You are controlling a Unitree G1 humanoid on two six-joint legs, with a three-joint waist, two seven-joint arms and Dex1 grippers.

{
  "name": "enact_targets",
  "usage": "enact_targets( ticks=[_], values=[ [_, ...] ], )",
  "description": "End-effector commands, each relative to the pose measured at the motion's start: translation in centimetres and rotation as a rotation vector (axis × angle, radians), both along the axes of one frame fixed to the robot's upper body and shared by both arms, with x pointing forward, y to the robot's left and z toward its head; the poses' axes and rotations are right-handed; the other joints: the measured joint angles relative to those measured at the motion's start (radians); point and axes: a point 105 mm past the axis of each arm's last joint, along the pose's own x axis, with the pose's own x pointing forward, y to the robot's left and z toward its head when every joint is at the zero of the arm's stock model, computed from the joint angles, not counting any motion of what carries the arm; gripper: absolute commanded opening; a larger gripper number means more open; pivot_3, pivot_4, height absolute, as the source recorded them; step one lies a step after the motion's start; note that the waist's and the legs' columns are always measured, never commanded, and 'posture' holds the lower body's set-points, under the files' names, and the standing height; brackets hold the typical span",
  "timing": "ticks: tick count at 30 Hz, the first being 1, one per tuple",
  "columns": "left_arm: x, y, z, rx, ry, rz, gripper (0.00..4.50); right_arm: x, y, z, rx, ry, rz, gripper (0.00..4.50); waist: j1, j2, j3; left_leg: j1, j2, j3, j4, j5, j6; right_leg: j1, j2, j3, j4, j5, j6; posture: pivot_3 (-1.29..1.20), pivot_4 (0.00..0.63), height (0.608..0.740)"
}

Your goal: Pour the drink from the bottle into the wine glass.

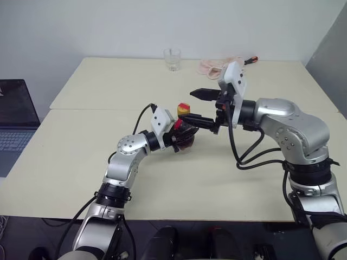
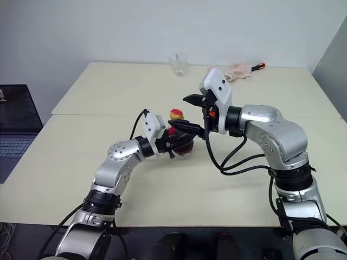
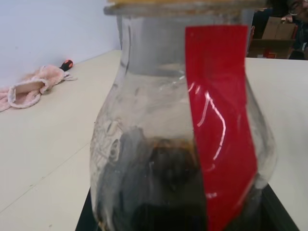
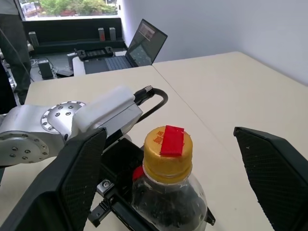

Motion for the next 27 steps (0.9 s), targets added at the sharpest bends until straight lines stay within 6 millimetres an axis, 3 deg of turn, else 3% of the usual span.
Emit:
enact_targets(
  ticks=[1,17,23,27],
  values=[
    [-0.5,-0.5,1.9,-0.034,-0.078,-0.021,1.45,0.3,0.6,1.0,0.008,-0.045,-0.012,4.50,-0.001,0.000,0.000,0.000,0.000,0.000,0.000,0.000,0.000,0.000,0.000,0.000,0.000,0.000,0.000,0.00,0.150,0.740],
    [-0.6,-0.5,1.9,-0.039,-0.078,-0.015,1.45,2.9,0.7,1.2,0.035,-0.042,-0.076,4.50,-0.004,0.000,0.000,0.000,0.000,0.000,0.000,0.000,0.000,0.000,0.000,0.000,0.000,0.000,0.000,0.00,0.150,0.740],
    [-0.6,-0.4,1.8,-0.038,-0.075,-0.010,1.45,2.7,-0.8,0.6,0.011,-0.021,-0.074,4.50,-0.003,0.000,0.000,0.000,0.000,0.000,0.000,0.000,0.000,0.000,0.000,0.000,0.000,0.000,0.000,0.00,0.150,0.740],
    [-0.6,-0.2,1.8,-0.035,-0.075,-0.006,1.45,1.5,-2.0,0.3,0.006,-0.004,-0.032,4.50,-0.002,0.000,0.000,0.000,0.000,0.000,0.000,0.000,0.000,0.000,0.000,0.000,0.000,0.000,0.000,0.00,0.150,0.740]
  ],
)
